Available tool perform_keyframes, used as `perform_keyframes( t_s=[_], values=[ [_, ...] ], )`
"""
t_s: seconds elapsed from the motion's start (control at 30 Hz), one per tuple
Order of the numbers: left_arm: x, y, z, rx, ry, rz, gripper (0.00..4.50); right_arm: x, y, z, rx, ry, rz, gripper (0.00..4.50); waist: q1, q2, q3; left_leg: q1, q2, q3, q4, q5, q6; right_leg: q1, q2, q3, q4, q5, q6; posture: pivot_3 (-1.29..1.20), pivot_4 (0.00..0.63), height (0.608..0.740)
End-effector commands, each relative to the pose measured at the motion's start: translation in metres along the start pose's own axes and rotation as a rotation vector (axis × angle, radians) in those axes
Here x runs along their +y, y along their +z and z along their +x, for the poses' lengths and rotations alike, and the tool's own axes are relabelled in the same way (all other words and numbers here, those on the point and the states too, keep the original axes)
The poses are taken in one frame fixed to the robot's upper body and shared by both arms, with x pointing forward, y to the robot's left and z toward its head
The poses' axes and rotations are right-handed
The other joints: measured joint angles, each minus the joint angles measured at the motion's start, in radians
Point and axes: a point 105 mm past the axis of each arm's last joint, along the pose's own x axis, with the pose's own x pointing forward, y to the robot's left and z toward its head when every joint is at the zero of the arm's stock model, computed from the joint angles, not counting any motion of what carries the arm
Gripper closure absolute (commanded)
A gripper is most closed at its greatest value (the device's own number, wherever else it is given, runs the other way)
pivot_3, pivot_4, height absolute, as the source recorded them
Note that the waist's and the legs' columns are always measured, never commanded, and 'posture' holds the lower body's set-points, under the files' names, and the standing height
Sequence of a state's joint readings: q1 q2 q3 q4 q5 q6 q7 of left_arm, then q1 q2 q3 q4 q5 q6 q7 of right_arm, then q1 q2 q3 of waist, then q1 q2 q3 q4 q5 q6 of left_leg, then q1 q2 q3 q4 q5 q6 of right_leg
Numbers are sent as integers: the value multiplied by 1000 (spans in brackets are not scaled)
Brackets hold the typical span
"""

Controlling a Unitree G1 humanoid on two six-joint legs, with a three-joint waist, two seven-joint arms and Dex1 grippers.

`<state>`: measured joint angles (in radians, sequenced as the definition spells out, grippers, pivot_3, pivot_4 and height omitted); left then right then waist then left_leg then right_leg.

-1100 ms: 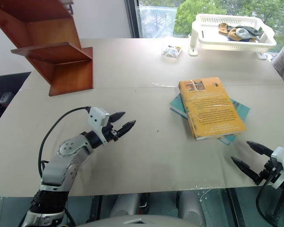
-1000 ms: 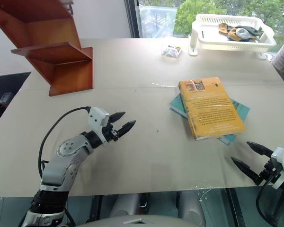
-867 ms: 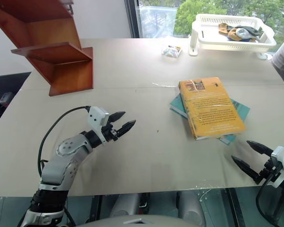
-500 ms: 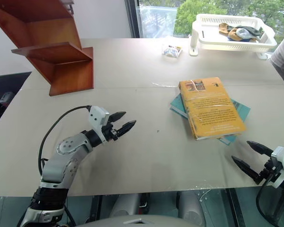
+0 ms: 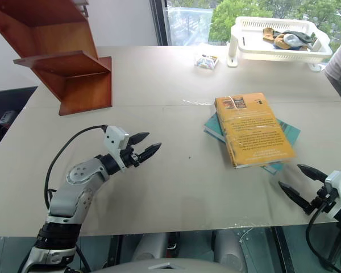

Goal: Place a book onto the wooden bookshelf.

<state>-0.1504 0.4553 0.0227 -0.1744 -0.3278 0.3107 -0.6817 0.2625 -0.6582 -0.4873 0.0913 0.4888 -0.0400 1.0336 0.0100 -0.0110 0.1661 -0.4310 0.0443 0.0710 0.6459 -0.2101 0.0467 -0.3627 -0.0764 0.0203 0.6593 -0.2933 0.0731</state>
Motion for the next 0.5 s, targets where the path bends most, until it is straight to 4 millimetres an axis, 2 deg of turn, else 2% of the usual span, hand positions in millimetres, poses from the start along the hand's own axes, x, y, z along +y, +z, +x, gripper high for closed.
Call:
perform_keyframes(
  t_s=[0.03,0.17,0.23,0.3,0.4,0.5],
  values=[
    [4,26,-2,-59,-37,69,1257,-26,25,-3,-52,-109,-26,0,0,0,0,0,0,0,0,0,0,0,0,0,0,0,0,0,150,740],
    [22,52,-6,-68,-45,142,1257,-39,59,6,-176,-160,-30,0,1,0,0,0,1,-1,0,0,0,0,2,0,2,0,0,0,150,740],
    [25,62,-10,-56,-82,161,1257,-48,71,14,-213,-210,-15,0,-2,0,0,0,1,-1,1,0,0,0,2,0,1,0,0,0,150,740],
    [24,71,-13,-54,-133,176,1257,-56,77,24,-211,-259,-3,0,-5,0,0,0,1,0,1,0,0,0,3,1,1,0,1,0,150,740],
    [17,86,-23,-46,-238,165,1257,-56,89,44,-238,-251,44,0,-7,0,0,0,0,0,0,0,0,-1,3,1,1,0,1,0,150,740],
    [10,93,-32,-19,-314,152,1257,-59,99,55,-250,-256,39,0,-17,-1,1,-1,1,0,0,0,0,-2,4,0,2,0,1,0,150,740]
  ],
)
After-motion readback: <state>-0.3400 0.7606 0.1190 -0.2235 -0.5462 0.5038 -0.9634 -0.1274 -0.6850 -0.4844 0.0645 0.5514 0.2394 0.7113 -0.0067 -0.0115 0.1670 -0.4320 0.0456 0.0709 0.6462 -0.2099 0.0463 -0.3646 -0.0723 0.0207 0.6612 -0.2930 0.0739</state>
